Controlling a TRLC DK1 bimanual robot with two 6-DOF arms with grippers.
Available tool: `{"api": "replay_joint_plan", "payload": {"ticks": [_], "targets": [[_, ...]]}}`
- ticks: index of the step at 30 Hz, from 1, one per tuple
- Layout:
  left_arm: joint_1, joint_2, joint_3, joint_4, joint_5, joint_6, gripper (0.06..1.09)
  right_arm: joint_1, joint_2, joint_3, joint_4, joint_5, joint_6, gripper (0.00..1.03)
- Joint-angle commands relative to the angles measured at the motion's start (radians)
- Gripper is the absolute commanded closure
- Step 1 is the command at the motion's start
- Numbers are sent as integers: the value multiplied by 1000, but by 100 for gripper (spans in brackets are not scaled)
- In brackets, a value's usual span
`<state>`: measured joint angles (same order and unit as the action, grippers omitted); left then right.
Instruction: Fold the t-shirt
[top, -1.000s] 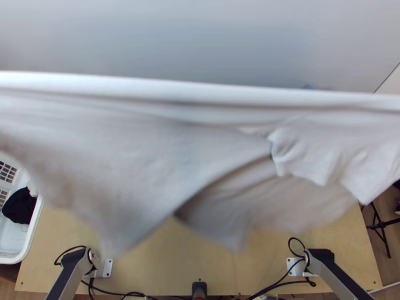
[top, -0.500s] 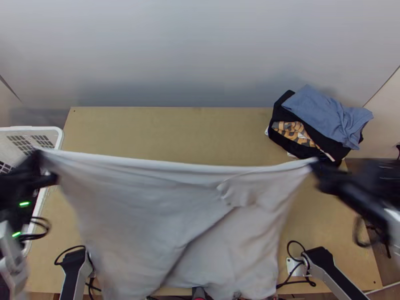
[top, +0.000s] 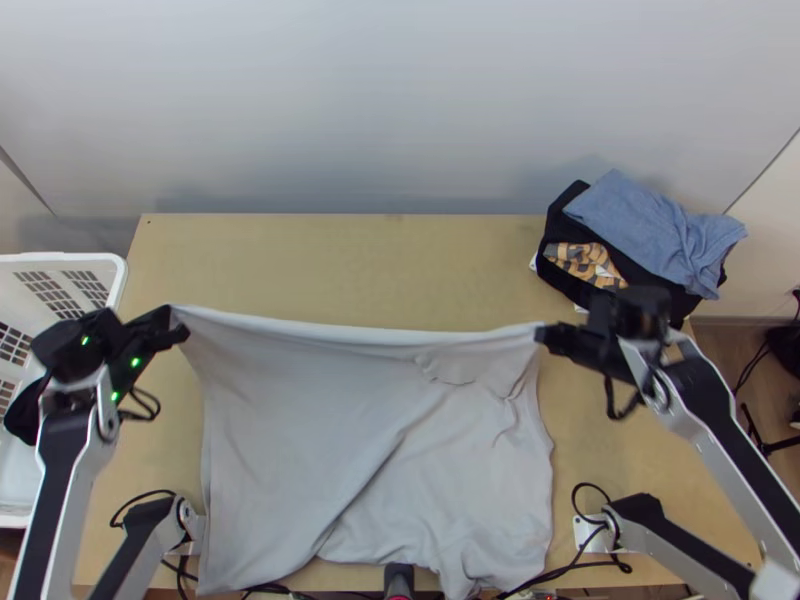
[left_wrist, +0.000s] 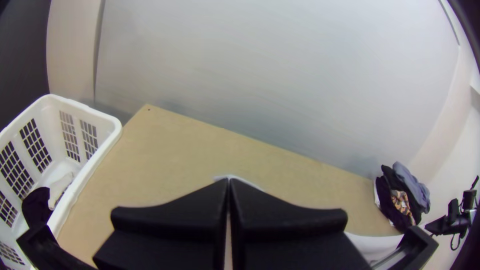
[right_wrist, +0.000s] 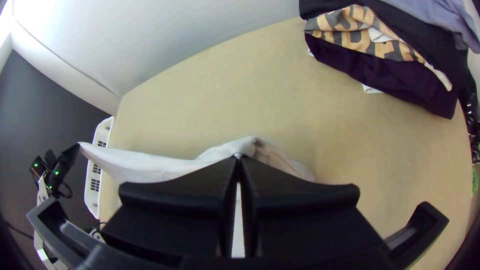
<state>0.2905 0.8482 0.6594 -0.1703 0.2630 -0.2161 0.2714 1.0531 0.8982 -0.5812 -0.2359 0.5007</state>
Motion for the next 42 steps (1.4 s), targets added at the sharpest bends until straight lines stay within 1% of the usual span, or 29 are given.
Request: {"api": "replay_joint_plan", "payload": {"ticks": [1,7,12,14,19,24,26,28,30,34,36,42], "targets": [[-21,344,74,117,4,-8,105,-54,283,77,104,-29,-1,100],[-21,627,275,114,2,-6,105,-109,525,240,112,-45,-14,100],[-21,810,421,117,2,-5,105,-121,667,367,113,-43,-22,100],[-21,871,473,115,2,-3,105,-126,711,415,113,-43,-34,100],[-24,980,568,111,-1,0,105,-141,794,519,113,-37,-30,100],[-30,1083,672,89,-33,-9,105,-156,861,605,110,-14,-19,100],[-42,1129,743,-8,-54,-8,105,-158,886,640,100,-3,-17,100],[-54,1169,830,-143,-76,-8,105,-156,914,693,46,-2,-11,100],[-65,1178,887,-248,-77,-9,105,-155,926,737,-19,-2,-4,100],[-80,1144,941,-396,-76,-22,105,-133,927,821,-183,-3,1,100],[-80,1118,948,-440,-65,-32,105,-120,927,849,-263,-3,9,100],[-80,1068,948,-577,-36,-35,105,-84,898,846,-436,-3,15,100]]}}
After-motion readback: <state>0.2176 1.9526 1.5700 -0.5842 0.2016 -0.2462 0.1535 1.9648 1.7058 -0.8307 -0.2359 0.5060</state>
